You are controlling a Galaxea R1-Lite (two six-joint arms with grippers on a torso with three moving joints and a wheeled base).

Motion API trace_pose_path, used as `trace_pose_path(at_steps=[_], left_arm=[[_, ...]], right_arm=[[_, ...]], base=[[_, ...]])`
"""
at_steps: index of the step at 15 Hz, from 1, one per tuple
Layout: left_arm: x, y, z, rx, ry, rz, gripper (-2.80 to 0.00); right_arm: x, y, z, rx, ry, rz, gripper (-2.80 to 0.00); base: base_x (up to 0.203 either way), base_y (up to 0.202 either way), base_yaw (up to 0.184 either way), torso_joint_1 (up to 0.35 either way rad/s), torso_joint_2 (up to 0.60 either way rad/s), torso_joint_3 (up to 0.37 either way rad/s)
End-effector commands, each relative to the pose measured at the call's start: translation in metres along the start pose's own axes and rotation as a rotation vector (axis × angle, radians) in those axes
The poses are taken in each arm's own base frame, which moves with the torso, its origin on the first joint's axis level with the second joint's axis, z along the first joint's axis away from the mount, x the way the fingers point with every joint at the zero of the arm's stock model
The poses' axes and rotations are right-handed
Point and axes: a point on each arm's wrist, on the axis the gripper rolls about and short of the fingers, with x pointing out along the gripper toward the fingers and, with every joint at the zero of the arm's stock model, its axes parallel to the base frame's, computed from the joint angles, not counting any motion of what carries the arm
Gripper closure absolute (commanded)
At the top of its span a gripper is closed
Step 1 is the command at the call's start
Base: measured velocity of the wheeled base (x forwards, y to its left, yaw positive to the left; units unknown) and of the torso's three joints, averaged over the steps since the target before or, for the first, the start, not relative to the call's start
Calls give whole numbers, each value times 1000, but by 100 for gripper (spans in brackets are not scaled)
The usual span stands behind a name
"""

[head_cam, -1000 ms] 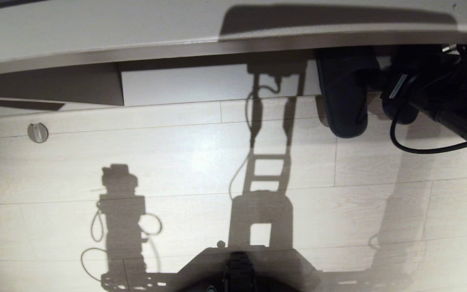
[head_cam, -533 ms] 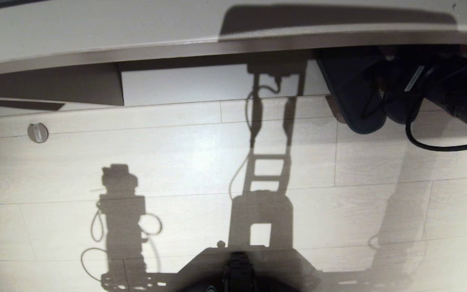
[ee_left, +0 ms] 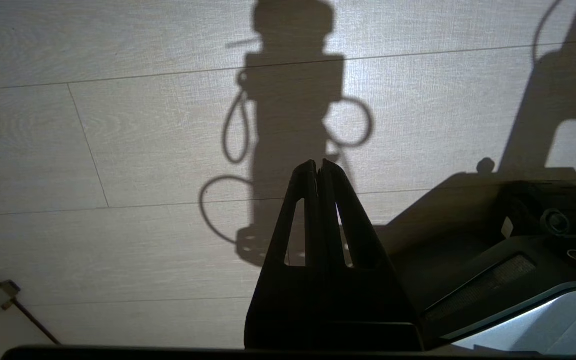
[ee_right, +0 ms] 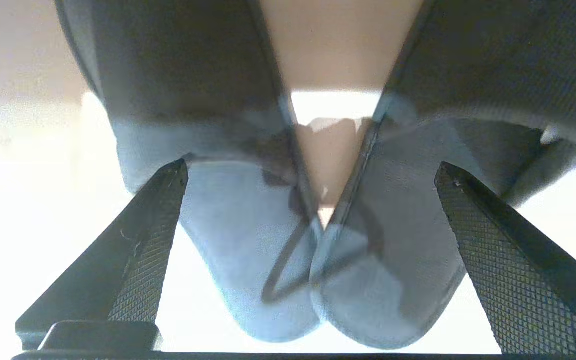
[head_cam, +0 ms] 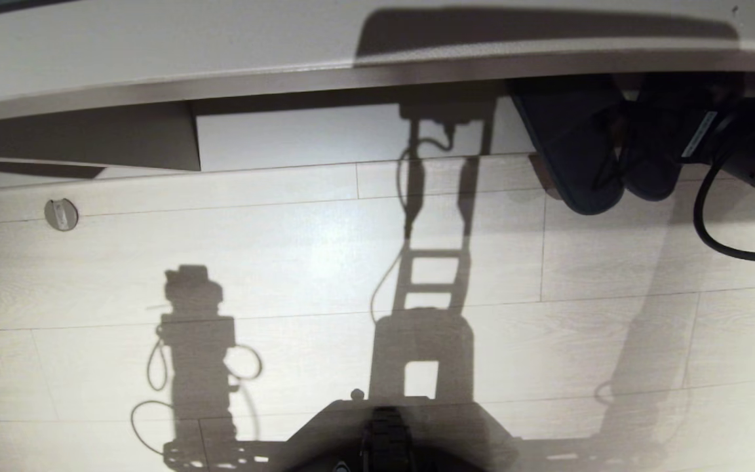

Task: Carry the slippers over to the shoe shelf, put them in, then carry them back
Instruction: Place the slippers into the shoe cabinet

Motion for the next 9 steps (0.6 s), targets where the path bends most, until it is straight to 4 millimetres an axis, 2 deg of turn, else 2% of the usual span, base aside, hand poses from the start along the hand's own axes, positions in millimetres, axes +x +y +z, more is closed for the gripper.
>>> trace_pose_path(at_steps=[1, 4, 9], left_arm=[[0, 0, 0, 0, -1, 0, 0], [0, 0, 0, 0, 0, 0, 0], [0, 0, 0, 0, 0, 0, 0]], right_arm=[[-10, 0, 5, 0, -5, 1, -280], [-23, 2, 1, -6, 28, 8, -280], [-57, 4, -1, -12, 51, 24, -280]], base=[[0, 0, 0, 0, 0, 0], [0, 0, 0, 0, 0, 0], [0, 0, 0, 0, 0, 0]])
